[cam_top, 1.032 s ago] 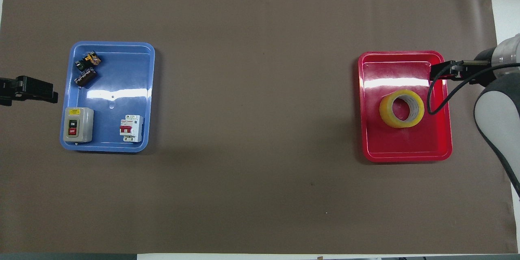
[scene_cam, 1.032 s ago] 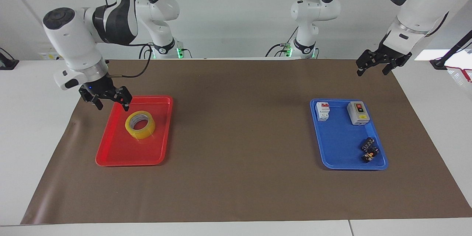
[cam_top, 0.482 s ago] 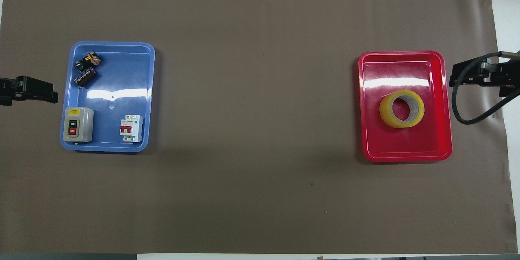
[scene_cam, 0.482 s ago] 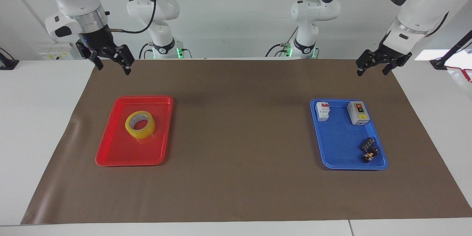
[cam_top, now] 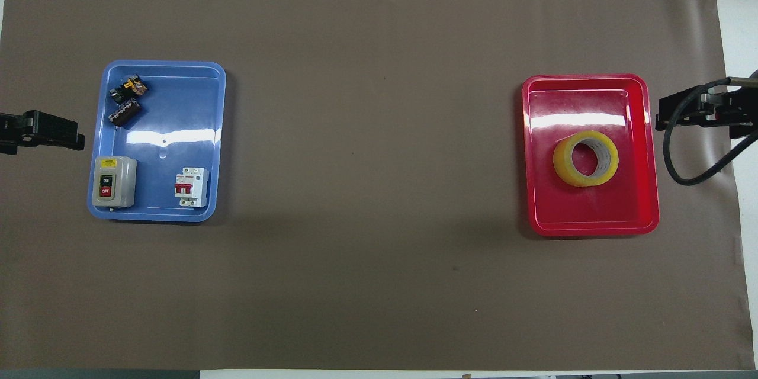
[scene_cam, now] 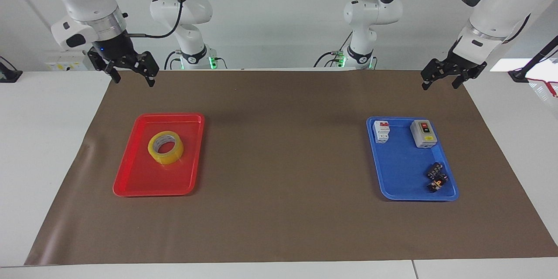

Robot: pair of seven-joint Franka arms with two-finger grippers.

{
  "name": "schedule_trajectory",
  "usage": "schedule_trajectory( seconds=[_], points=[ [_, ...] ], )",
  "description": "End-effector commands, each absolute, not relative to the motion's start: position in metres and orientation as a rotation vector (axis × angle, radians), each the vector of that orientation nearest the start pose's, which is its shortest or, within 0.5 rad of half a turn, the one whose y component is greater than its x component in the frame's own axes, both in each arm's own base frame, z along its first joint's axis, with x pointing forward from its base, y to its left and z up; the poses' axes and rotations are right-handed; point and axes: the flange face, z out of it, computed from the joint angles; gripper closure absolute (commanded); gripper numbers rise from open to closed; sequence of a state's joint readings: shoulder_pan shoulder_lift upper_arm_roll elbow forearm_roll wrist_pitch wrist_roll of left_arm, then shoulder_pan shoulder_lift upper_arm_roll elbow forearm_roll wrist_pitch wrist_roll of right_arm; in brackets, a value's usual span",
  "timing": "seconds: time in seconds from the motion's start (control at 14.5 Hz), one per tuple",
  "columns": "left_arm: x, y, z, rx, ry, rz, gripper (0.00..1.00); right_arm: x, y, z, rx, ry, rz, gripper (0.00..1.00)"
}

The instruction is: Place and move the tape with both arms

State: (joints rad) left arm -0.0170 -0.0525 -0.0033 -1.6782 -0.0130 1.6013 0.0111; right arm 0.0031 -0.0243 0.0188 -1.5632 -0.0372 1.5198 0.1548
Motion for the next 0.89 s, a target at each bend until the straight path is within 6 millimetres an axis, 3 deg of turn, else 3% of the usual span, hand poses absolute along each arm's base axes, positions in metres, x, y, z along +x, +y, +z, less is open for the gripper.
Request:
schedule_trajectory(
  seconds=[0.0,0.83],
  points=[
    [0.5389,-0.0112,0.6065,-3.176,0.057,0.051,0.0,0.543,0.004,0.647,-3.197,0.176,0.076,0.0],
    [0.5389,-0.0112,0.6065,-3.176,0.057,0.051,0.0,0.5423,0.0059,0.643,-3.193,0.013,0.054,0.0]
  ],
)
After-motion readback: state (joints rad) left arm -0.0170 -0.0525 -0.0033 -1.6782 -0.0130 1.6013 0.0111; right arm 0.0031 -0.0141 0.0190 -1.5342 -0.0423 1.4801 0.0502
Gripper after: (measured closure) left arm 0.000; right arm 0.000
